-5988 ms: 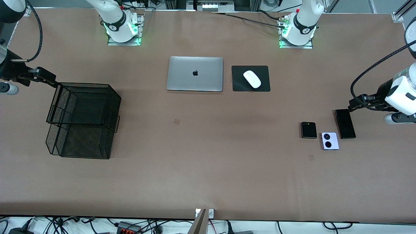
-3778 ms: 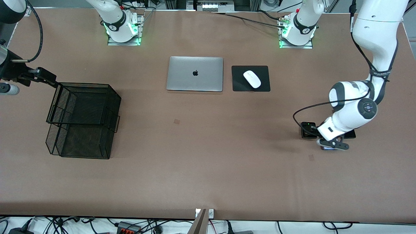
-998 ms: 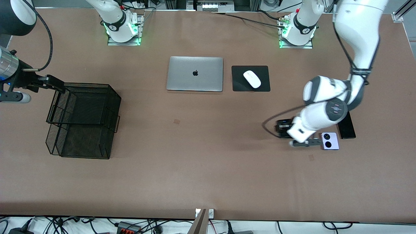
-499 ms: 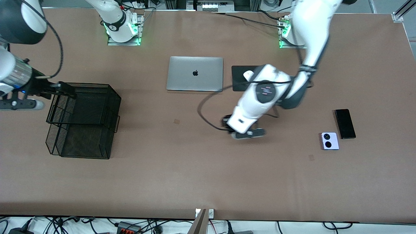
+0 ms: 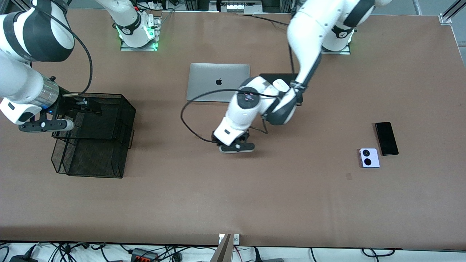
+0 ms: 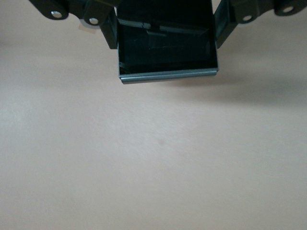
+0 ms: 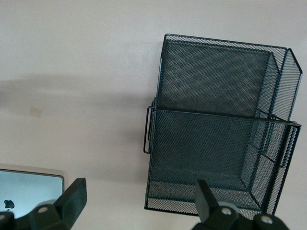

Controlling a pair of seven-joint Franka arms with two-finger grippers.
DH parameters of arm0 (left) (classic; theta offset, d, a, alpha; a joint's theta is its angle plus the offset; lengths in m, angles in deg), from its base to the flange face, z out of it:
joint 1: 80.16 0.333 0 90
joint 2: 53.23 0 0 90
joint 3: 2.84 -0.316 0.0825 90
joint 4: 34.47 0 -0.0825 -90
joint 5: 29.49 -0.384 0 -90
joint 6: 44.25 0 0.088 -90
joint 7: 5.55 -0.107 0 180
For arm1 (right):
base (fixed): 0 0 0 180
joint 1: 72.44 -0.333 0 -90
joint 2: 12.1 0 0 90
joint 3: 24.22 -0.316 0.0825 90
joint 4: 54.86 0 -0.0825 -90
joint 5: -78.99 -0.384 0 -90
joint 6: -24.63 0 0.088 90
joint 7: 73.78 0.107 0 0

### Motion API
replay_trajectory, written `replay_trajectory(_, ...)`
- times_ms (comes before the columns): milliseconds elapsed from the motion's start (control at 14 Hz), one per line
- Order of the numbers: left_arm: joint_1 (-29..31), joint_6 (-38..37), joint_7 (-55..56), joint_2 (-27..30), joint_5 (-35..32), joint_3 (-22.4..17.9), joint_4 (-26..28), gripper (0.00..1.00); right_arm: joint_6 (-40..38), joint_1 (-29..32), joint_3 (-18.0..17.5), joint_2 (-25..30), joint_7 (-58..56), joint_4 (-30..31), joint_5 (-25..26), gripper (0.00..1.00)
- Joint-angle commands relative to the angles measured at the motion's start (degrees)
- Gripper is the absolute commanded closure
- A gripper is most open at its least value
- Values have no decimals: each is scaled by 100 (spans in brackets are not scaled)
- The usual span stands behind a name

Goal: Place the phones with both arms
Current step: 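Carry the black flip phone to the table center and release it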

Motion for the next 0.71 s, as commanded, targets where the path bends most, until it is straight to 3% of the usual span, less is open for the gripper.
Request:
replay_trajectory(0,-387,-79,-62,-526,-468,-374,-686,56,30,-8,10,0,-33,-15,-70,0)
replay_trajectory(71,-449,-70,-168,-597,-741,-375,-756,56,30,-8,10,-17,-33,-15,-70,0)
replay_trajectory(499,-467,422,-116,-923,-735,-366,-766,52,82,-17,10,-176,-33,-15,-70,0)
replay_trajectory(570,-458,431,-125,-958,-735,-375,-766,39,82,-8,10,-176,-33,-15,-70,0)
replay_trajectory(642,-458,457,-151,-967,-743,-375,-766,14,82,-17,10,-176,-33,-15,-70,0)
